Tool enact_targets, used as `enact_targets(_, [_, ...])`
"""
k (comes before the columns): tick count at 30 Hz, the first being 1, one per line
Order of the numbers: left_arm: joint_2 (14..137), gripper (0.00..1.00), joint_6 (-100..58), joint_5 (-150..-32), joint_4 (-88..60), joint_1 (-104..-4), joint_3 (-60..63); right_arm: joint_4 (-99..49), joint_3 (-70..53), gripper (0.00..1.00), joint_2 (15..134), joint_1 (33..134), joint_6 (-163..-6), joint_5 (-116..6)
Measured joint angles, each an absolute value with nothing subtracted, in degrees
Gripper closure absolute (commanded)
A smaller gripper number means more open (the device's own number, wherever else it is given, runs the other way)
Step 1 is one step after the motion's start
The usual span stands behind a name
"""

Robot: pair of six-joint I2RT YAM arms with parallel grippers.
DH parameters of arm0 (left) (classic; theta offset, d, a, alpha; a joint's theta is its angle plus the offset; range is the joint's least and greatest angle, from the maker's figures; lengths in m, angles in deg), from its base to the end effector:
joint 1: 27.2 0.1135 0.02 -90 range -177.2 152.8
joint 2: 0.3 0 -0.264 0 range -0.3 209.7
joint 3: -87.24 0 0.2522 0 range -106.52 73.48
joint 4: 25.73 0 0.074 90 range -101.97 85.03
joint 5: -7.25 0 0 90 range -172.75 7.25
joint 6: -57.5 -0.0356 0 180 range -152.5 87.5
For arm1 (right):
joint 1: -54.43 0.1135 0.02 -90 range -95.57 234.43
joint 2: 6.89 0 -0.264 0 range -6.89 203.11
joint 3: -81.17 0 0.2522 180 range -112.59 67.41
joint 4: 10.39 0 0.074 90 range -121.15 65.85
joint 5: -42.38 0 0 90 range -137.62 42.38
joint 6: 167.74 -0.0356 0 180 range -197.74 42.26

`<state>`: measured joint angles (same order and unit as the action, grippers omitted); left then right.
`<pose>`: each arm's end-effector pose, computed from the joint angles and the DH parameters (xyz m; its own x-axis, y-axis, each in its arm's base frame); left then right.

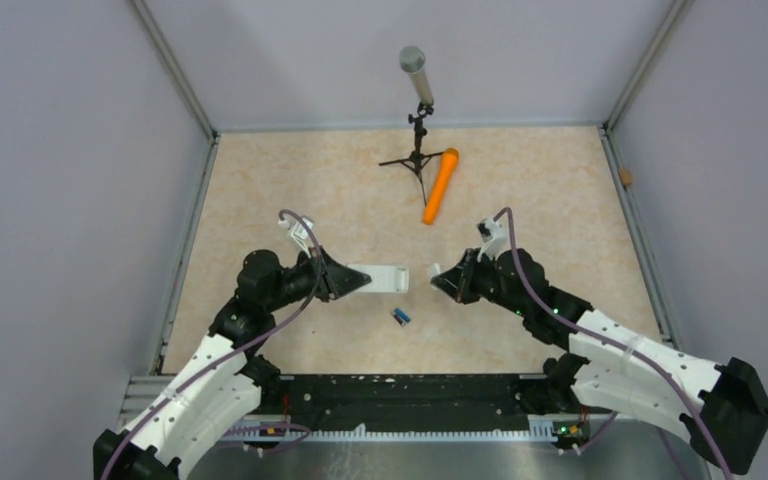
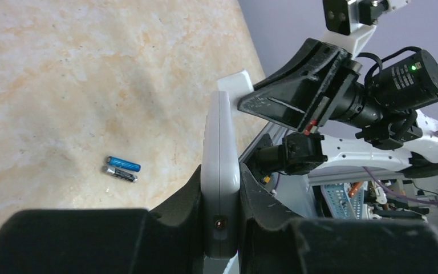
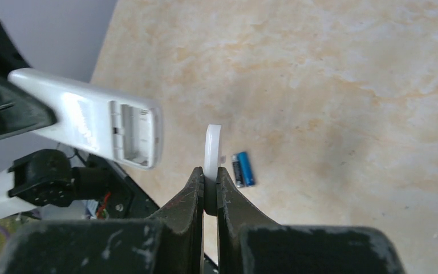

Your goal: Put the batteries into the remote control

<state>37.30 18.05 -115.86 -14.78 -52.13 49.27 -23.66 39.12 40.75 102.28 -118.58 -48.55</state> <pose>0.1415 -0.0872 0.2571 -0.7544 -0.3626 -0.5472 0.4052 0.3986 -0.8228 0.1317 0.1463 0.2486 -0.6556 0.2500 -0.7125 -0.4268 0.6557 0.6228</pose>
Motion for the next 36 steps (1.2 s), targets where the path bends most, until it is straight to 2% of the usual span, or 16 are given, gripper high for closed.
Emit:
enact_targets(22, [35.82, 1.0, 15.08, -114.59, -8.46, -51.91, 48.33, -9.96, 45.85, 1.0, 57.64, 84.73, -121.77, -63.0])
enact_targets(36, [36.56, 1.0, 16.41, -115.46, -11.37, -51.64, 48.94, -0.38, 48.63, 1.0, 65.93, 82.07, -127.19, -68.46])
